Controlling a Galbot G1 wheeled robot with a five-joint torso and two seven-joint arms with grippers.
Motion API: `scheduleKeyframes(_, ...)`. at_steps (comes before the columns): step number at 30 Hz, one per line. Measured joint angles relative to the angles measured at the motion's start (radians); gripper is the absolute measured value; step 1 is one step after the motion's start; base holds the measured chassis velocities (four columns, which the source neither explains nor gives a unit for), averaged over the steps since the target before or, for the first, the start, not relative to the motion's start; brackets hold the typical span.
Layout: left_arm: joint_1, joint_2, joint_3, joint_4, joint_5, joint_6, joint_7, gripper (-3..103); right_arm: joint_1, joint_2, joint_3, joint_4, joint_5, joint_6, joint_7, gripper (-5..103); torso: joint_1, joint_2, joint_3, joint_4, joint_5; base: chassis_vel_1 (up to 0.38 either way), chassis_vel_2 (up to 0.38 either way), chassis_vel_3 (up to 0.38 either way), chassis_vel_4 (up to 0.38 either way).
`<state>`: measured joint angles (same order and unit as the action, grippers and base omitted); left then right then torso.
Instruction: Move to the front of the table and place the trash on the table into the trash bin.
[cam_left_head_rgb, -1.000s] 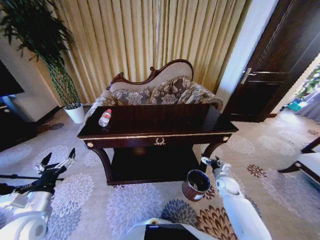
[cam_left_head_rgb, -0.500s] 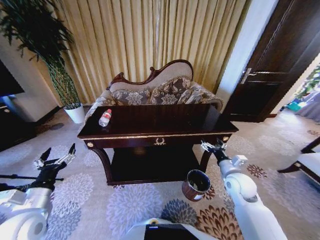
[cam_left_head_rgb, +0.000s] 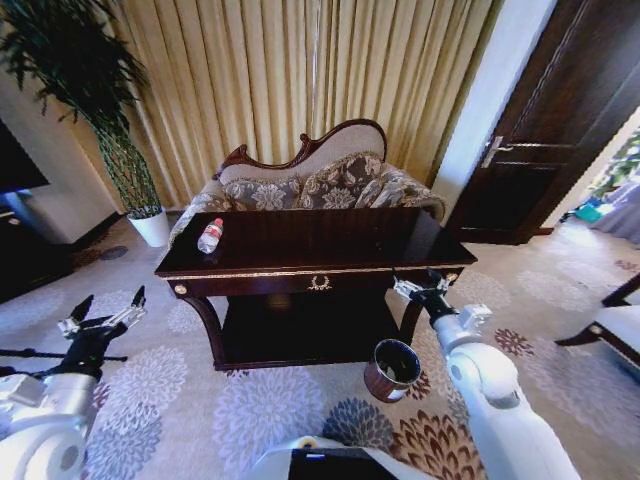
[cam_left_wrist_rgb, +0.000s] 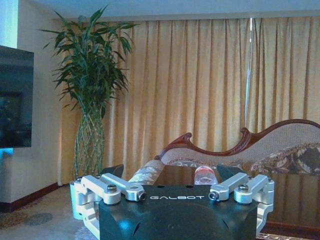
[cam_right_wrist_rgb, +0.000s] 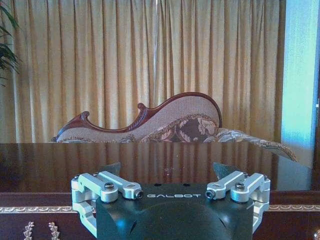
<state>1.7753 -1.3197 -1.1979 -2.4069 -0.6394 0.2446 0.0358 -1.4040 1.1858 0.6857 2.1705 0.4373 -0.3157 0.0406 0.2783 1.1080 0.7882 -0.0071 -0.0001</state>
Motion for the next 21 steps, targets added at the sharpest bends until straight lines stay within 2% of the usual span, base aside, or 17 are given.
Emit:
scheduleKeyframes(9, -0.009, 0.001, 0.014, 0.0, -0.001, -0.003, 0.007, 100, 0.0, -0.002, -0.008, -0.001, 0.005, 0.003, -0.005, 100, 0.0, 0.0, 0.0, -0.0001, 0.0, 0.0, 0.0, 0.0, 0.0)
scheduleKeyframes(21, -0.003, -0.003, 0.016, 0.006, -0.006, -0.022, 0.01, 100, 0.003, 0.001, -0.033, 0.005, 0.006, 0.007, -0.006, 100, 0.0, 0.0, 0.0, 0.0, 0.0, -0.077, 0.071, 0.078, -0.07)
